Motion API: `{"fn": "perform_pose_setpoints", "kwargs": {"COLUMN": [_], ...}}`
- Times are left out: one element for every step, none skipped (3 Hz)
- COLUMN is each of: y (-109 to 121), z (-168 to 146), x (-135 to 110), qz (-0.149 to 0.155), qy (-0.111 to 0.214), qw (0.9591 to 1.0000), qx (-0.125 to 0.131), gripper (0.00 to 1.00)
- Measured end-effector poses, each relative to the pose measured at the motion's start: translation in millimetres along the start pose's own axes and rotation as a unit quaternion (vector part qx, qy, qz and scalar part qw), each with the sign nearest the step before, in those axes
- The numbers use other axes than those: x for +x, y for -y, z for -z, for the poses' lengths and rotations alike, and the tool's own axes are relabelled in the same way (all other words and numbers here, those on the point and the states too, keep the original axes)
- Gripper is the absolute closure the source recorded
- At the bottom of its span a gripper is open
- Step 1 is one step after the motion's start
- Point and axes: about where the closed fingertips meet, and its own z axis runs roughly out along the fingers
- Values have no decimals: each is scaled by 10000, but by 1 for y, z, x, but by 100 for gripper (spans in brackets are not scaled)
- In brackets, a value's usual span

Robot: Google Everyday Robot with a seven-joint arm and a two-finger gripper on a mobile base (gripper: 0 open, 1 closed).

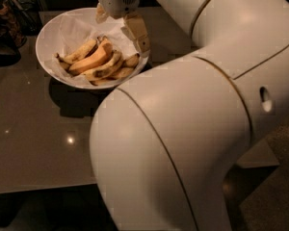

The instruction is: Pick banana from white bowl

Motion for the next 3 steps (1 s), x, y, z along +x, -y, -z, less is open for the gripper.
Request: {"fn": "perform_pose_setpoints", "kwargs": {"y": [0, 19, 34], "z": [0, 2, 5], "x": [0, -3, -8], "qz": [0, 17, 68], "qy": [0, 168, 303], "qw": [10000, 9993, 9985], "qx": [3, 321, 443], "gripper": [0, 0, 3]}}
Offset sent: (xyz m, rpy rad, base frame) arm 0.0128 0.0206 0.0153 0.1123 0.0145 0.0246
